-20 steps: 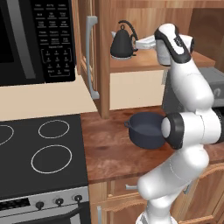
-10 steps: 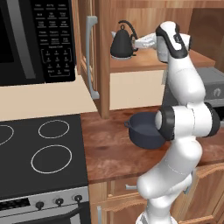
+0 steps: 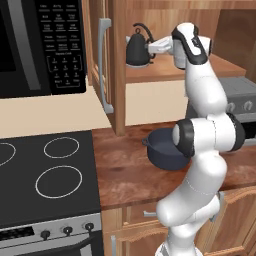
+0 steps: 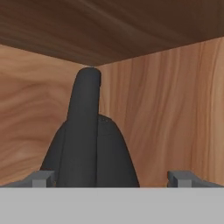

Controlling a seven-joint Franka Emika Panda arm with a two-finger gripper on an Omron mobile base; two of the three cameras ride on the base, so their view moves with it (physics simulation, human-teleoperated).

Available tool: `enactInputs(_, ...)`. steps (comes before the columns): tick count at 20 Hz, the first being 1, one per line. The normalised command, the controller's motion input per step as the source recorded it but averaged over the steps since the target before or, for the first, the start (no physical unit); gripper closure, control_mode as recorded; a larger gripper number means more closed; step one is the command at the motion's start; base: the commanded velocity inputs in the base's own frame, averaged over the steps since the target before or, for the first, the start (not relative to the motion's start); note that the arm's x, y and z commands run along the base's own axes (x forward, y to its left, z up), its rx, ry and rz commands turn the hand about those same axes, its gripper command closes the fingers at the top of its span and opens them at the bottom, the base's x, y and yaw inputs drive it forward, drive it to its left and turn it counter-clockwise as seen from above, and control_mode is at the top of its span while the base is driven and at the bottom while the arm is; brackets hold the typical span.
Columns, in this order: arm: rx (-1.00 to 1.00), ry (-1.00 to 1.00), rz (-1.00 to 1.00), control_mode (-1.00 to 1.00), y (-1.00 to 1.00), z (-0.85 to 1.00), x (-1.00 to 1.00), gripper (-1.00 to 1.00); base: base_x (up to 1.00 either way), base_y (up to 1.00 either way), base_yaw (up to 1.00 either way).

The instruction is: Pick the kettle from the cabinet and place it on a stove burner. Then pick the pot from the counter and place it on another stove burner. Finally, turn both burners on.

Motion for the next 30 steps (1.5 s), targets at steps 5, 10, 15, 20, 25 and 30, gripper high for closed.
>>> enactInputs(5,0.00,0.00,0.00,-1.00,0.21,0.00,0.04,1.00,0.00,0.00,0.00)
enactInputs(10,0.00,0.00,0.00,-1.00,0.01,0.00,0.00,1.00,0.00,0.00,0.00)
enactInputs(15,0.00,0.00,0.00,-1.00,0.00,0.00,0.00,1.00,0.00,0.00,0.00)
enactInputs(20,0.00,0.00,0.00,-1.00,0.00,0.00,0.00,1.00,0.00,0.00,0.00)
enactInputs(25,0.00,0.00,0.00,-1.00,0.00,0.00,0.00,1.00,0.00,0.00,0.00)
enactInputs(30,0.00,0.00,0.00,-1.00,0.00,0.00,-0.01,1.00,0.00,0.00,0.00)
